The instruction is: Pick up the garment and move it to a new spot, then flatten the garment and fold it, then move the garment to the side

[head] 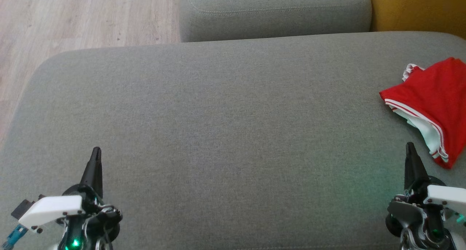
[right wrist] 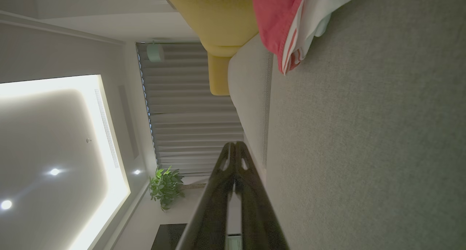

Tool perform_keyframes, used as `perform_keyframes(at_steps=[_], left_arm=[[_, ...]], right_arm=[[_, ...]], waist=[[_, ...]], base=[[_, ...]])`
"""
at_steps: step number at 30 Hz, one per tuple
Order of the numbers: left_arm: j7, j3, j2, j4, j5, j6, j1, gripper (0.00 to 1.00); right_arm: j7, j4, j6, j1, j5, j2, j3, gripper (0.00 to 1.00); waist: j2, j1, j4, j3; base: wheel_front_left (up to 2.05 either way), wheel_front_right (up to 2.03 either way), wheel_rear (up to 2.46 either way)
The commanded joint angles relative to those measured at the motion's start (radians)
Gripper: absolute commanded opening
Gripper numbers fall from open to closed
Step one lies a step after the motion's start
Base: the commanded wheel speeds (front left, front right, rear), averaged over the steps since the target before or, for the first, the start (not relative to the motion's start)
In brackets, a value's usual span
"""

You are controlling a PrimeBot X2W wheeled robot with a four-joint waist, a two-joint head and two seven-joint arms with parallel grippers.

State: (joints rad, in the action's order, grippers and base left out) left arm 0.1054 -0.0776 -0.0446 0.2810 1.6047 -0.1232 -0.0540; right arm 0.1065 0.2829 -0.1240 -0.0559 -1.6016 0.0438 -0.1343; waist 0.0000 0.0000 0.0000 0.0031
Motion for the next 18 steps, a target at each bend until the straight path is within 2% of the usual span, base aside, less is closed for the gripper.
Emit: perform_keyframes(at_steps=[1,18], left_arm=[[0.007,-0.035,-0.007,-0.036,0.005,-0.007,-0.054,0.0],[0.007,-0.036,-0.007,-0.036,0.004,-0.007,-0.054,0.0]], right_arm=[[0.007,-0.038,-0.007,-0.052,-0.007,0.006,0.021,0.0],[0.007,-0.038,-0.007,-0.052,-0.007,0.006,0.021,0.0]], waist=[[0.0,0.0,0.0,0.0],[0.0,0.0,0.0,0.0]], base=[[0.0,0.0,0.0],[0.0,0.0,0.0]])
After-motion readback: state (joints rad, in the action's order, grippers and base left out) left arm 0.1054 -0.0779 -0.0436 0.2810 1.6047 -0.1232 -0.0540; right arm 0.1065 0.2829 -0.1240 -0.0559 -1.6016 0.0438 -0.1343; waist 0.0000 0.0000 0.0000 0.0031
